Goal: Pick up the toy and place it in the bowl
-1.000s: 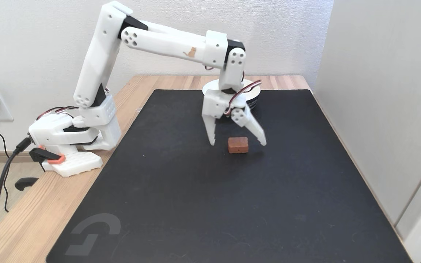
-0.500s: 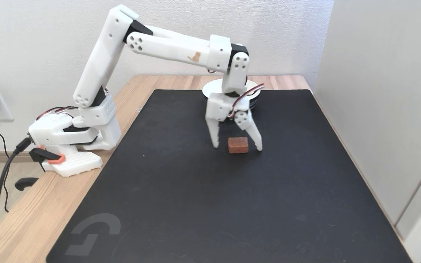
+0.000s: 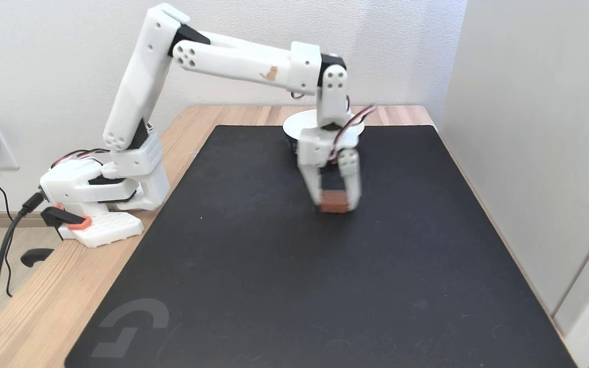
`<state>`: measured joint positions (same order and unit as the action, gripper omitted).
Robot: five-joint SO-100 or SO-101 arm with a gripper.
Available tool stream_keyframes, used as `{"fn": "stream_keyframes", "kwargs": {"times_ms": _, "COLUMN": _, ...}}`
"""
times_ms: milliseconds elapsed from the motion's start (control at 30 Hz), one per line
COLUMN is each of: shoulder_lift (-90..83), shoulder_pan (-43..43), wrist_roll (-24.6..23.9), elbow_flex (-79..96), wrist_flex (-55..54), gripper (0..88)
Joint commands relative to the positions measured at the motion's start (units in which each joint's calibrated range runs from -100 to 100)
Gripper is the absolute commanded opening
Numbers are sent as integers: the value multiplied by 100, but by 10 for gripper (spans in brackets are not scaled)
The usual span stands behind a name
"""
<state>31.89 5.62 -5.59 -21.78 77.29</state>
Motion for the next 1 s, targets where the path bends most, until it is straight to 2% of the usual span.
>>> {"fn": "stream_keyframes", "kwargs": {"times_ms": 0, "shoulder_lift": -1276, "shoulder_pan": 555, "wrist_roll": -130, "elbow_flex": -17, "wrist_flex": -701, "gripper": 39}}
{"fn": "stream_keyframes", "kwargs": {"times_ms": 100, "shoulder_lift": -2001, "shoulder_pan": 981, "wrist_roll": -428, "elbow_flex": 217, "wrist_flex": -904, "gripper": 38}}
{"fn": "stream_keyframes", "kwargs": {"times_ms": 267, "shoulder_lift": -3852, "shoulder_pan": 1910, "wrist_roll": -882, "elbow_flex": 2110, "wrist_flex": -2005, "gripper": 38}}
{"fn": "stream_keyframes", "kwargs": {"times_ms": 300, "shoulder_lift": -4377, "shoulder_pan": 2027, "wrist_roll": -1065, "elbow_flex": 3047, "wrist_flex": -2640, "gripper": 38}}
{"fn": "stream_keyframes", "kwargs": {"times_ms": 467, "shoulder_lift": -5536, "shoulder_pan": 2253, "wrist_roll": -1388, "elbow_flex": 5670, "wrist_flex": -4376, "gripper": 38}}
{"fn": "stream_keyframes", "kwargs": {"times_ms": 633, "shoulder_lift": -5811, "shoulder_pan": 2328, "wrist_roll": -1571, "elbow_flex": 7410, "wrist_flex": -5578, "gripper": 43}}
{"fn": "stream_keyframes", "kwargs": {"times_ms": 733, "shoulder_lift": -5744, "shoulder_pan": 2403, "wrist_roll": -1571, "elbow_flex": 7887, "wrist_flex": -6112, "gripper": 47}}
{"fn": "stream_keyframes", "kwargs": {"times_ms": 833, "shoulder_lift": -5544, "shoulder_pan": 2654, "wrist_roll": -1534, "elbow_flex": 7806, "wrist_flex": -6264, "gripper": 157}}
{"fn": "stream_keyframes", "kwargs": {"times_ms": 900, "shoulder_lift": -5377, "shoulder_pan": 2763, "wrist_roll": -1534, "elbow_flex": 7626, "wrist_flex": -6264, "gripper": 295}}
{"fn": "stream_keyframes", "kwargs": {"times_ms": 933, "shoulder_lift": -5169, "shoulder_pan": 2880, "wrist_roll": -1529, "elbow_flex": 7482, "wrist_flex": -6256, "gripper": 413}}
{"fn": "stream_keyframes", "kwargs": {"times_ms": 967, "shoulder_lift": -5077, "shoulder_pan": 2939, "wrist_roll": -1534, "elbow_flex": 7419, "wrist_flex": -6256, "gripper": 430}}
